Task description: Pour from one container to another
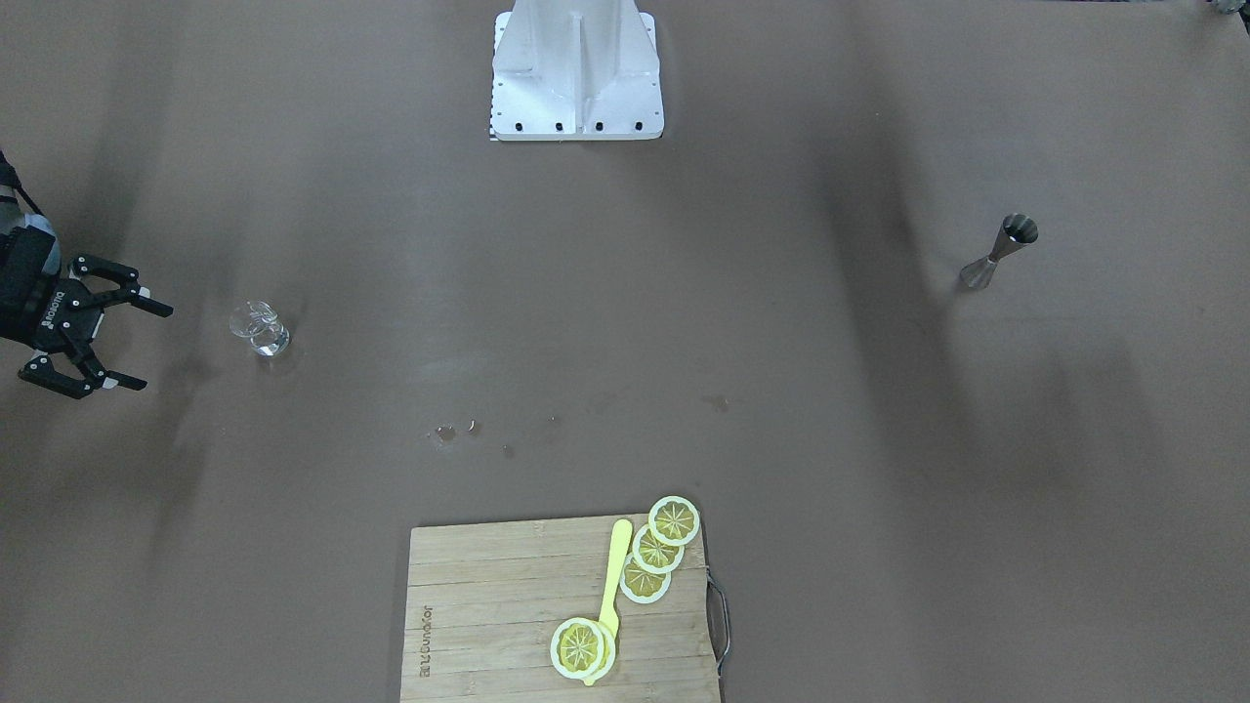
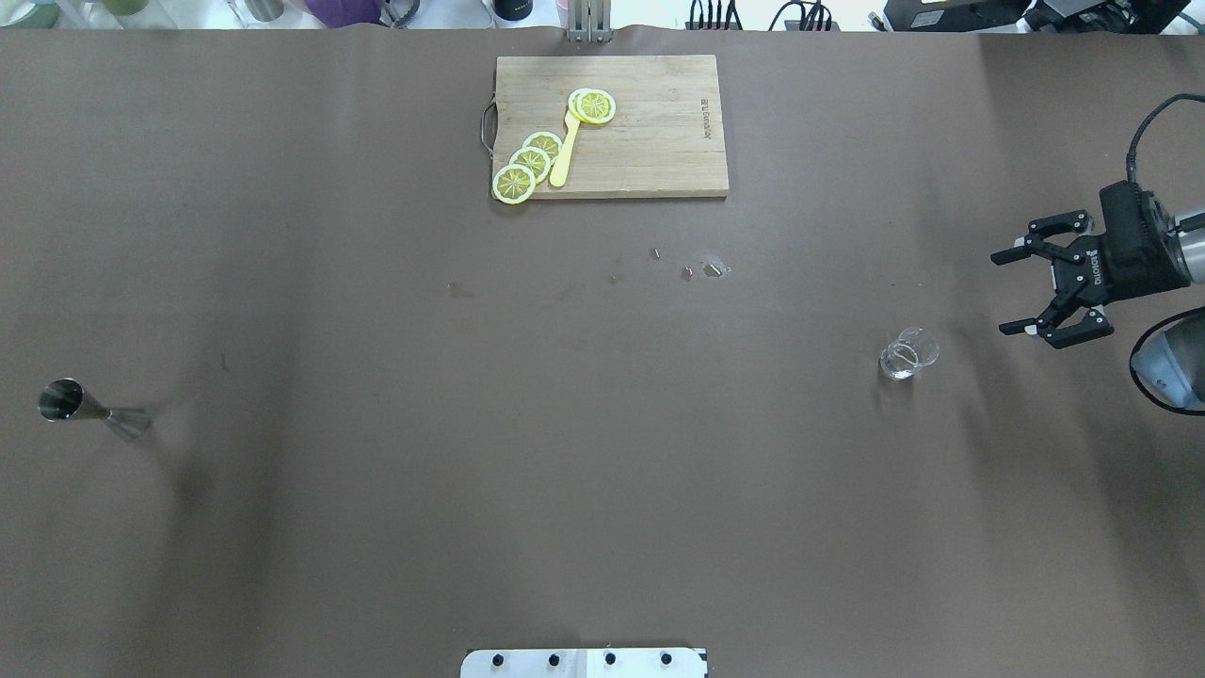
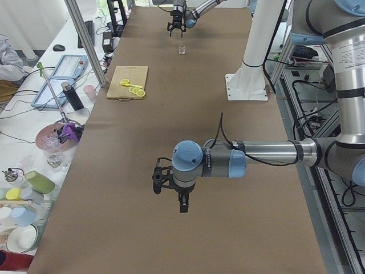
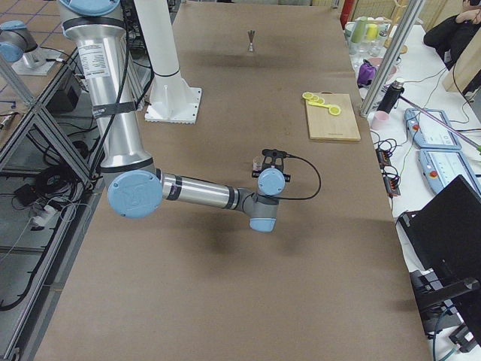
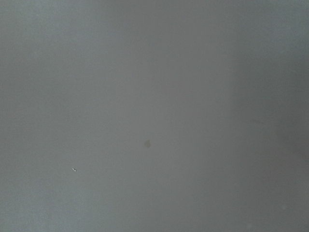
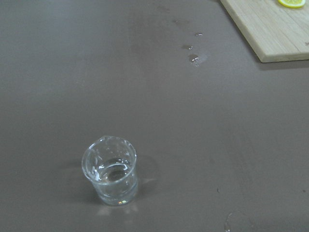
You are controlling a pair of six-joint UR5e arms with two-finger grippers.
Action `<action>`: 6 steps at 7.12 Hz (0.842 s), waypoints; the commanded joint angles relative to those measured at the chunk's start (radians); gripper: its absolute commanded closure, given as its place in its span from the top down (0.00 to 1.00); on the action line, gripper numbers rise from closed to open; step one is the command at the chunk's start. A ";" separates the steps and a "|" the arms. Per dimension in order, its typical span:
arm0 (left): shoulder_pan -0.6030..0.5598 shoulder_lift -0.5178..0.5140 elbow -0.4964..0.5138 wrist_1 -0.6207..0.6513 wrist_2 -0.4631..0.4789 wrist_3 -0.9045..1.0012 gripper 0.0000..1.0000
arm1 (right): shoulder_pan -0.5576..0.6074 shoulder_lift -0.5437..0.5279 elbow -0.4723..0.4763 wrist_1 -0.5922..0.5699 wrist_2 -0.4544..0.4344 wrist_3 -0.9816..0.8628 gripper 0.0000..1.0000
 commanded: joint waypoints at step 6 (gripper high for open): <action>-0.007 0.014 -0.006 0.000 -0.004 0.000 0.99 | -0.101 -0.004 -0.010 0.088 -0.043 -0.006 1.00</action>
